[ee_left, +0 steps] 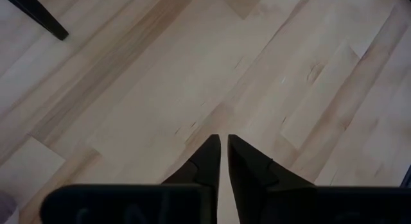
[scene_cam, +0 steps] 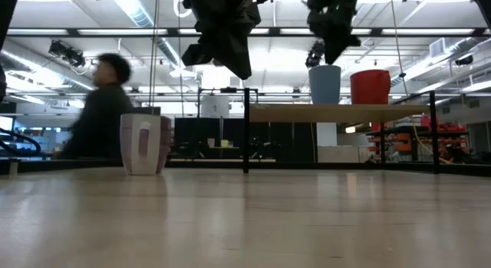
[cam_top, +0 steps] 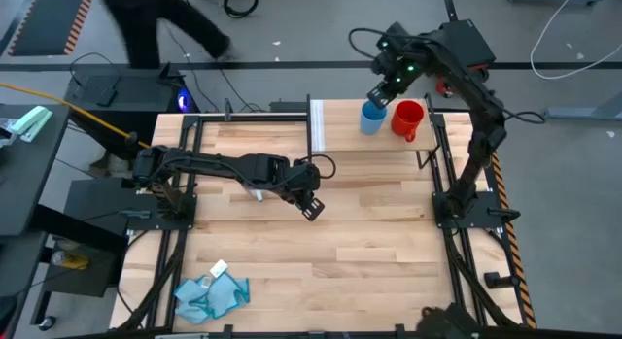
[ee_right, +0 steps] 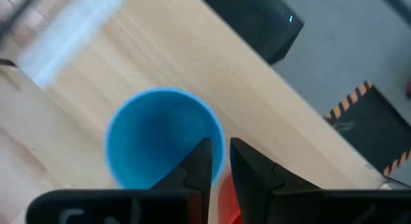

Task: Stack small to large cups/mugs on shelf
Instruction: Put the violet mug on the shelf

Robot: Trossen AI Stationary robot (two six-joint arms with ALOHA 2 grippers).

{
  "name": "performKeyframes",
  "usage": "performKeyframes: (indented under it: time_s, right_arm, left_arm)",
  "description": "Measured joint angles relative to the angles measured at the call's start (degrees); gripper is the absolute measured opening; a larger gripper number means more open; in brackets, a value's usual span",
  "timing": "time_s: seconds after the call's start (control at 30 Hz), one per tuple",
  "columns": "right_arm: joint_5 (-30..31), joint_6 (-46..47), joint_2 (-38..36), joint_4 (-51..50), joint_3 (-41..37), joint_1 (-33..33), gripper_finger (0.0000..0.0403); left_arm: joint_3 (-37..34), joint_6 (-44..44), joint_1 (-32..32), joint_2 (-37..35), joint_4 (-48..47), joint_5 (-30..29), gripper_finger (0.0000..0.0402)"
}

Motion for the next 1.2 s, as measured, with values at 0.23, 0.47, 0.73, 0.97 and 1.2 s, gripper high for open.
performKeyframes:
  time_s: [0.23, 0.47, 0.73, 0.97, 1.2]
  right_arm:
    - [0.0, 2.98, -8.14, 0.03, 5.35, 0.0, 0.0064]
    - [-0.19, 8.26, -20.79, 0.01, 5.17, 2.44, 0.0064]
    - [-1.28, 14.06, -33.43, 0.05, -1.54, 16.84, 0.0064]
    - [-1.34, 21.71, -42.91, 0.02, -17.42, 29.05, 0.0064]
    - [-1.45, 30.34, -50.14, 0.44, -39.25, 36.12, 0.0064]
  left_arm:
    - [0.0, -0.01, 1.82, 0.0, 0.0, -0.03, 0.0037]
    - [0.0, 0.02, 4.19, 0.0, 0.0, 0.0, 0.0038]
    - [0.0, 1.5, 7.1, -0.42, -2.81, 3.93, 0.0028]
    - [3.13, 2.66, 9.94, -2.23, -17.6, 3.64, 0.0035]
    - [6.14, 3.73, 13.2, -6.17, -33.24, -2.53, 0.003]
